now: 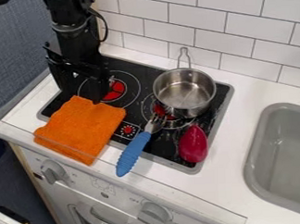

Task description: Put the fork to the left side burner

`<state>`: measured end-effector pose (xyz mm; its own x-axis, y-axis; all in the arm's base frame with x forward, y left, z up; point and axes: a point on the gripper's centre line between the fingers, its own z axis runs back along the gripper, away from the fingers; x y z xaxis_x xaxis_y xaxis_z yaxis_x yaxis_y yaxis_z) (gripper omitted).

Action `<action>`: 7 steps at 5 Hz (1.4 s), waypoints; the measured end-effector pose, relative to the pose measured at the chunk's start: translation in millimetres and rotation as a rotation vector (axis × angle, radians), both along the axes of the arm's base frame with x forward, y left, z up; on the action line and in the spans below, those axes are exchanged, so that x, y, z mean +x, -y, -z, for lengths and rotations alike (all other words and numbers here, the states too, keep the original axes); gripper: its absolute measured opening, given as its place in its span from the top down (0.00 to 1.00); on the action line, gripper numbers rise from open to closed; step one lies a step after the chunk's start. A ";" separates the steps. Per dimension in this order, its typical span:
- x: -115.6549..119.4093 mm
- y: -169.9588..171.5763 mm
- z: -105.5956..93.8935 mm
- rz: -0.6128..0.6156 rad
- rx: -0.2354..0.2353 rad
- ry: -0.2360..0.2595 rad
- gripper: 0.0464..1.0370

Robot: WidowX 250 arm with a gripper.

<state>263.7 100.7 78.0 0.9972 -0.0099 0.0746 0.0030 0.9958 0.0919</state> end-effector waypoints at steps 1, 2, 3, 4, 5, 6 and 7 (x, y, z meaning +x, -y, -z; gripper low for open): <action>-3.3 1.8 7.2 -0.002 -0.010 -0.025 0.04; -2.4 19.8 6.6 0.041 -0.010 0.001 0.04; -2.5 47.3 -2.6 0.110 0.004 0.030 0.04; -7.3 78.7 0.6 0.155 -0.010 0.029 0.04; -12.9 101.6 8.5 0.160 -0.031 0.019 0.04; -20.8 108.2 25.8 0.135 -0.033 -0.030 0.04; -22.2 107.3 41.1 0.132 -0.011 -0.067 0.04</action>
<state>241.5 -6.6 36.8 0.9900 -0.1409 0.0084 0.1398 0.9873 0.0758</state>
